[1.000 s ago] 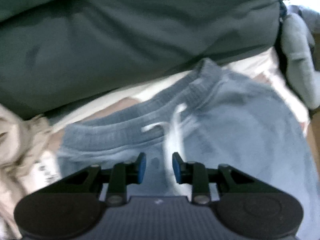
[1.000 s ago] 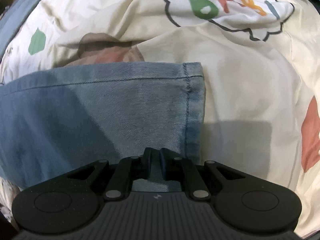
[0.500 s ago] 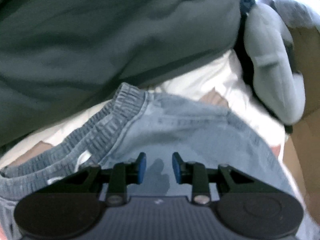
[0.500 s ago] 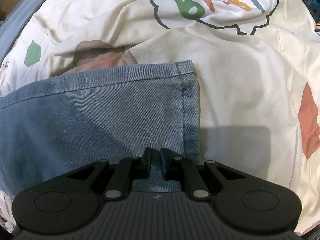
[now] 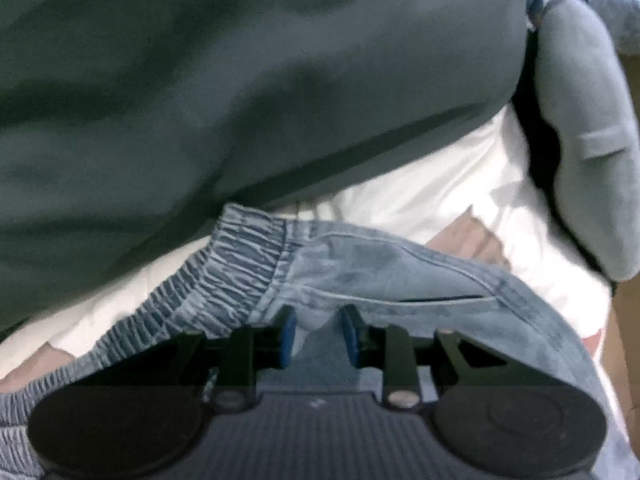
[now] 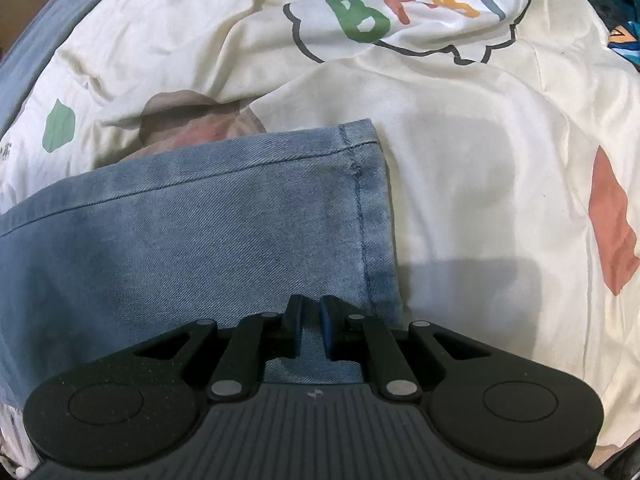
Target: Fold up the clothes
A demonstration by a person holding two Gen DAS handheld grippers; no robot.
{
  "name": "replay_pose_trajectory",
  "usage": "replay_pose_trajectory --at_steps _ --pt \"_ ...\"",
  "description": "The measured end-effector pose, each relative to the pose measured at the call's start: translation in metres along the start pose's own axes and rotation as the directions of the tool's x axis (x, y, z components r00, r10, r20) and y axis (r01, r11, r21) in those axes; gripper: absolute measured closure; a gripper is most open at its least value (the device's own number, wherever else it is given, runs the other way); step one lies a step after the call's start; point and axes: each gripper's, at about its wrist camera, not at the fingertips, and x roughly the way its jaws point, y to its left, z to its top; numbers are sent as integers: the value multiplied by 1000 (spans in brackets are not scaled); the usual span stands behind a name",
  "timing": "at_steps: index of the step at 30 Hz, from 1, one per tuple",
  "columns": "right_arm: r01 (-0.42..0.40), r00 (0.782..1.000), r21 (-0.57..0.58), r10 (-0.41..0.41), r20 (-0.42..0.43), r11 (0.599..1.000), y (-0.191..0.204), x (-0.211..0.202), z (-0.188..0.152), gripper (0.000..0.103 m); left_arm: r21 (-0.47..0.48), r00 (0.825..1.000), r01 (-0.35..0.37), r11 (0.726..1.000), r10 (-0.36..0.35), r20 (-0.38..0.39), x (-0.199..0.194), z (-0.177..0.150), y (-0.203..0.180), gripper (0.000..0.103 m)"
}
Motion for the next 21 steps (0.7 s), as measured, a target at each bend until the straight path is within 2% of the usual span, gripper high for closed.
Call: replay_pose_trajectory --at_steps 4,6,9,12,14,16,18,21 --pt "25 1000 3 -25 19 1000 5 -1 -6 87 29 999 -38 999 38 0 12 8 -8 77" --pt "35 999 4 -35 30 999 7 -1 -8 87 66 998 -61 996 60 12 16 13 -14 84" --pt "36 999 1 -36 36 999 9 -1 -9 87 51 998 -62 997 61 5 18 18 -12 90" --pt "20 1000 -14 -20 2 1000 6 0 -2 87 57 999 -52 997 53 -1 12 16 -11 93" --pt "24 1000 -14 -24 -12 1000 6 -1 3 84 76 999 -44 996 45 -6 6 13 -12 92" --pt "34 999 -25 -34 -1 999 9 -4 4 69 94 999 -35 995 37 -10 0 10 -13 85" --pt "35 999 -31 -35 15 999 12 -7 3 63 112 999 -27 993 29 -15 -7 7 -14 77" --pt "23 999 -26 -23 34 999 17 -8 0 63 140 1000 -14 990 17 -22 -16 3 -16 72"
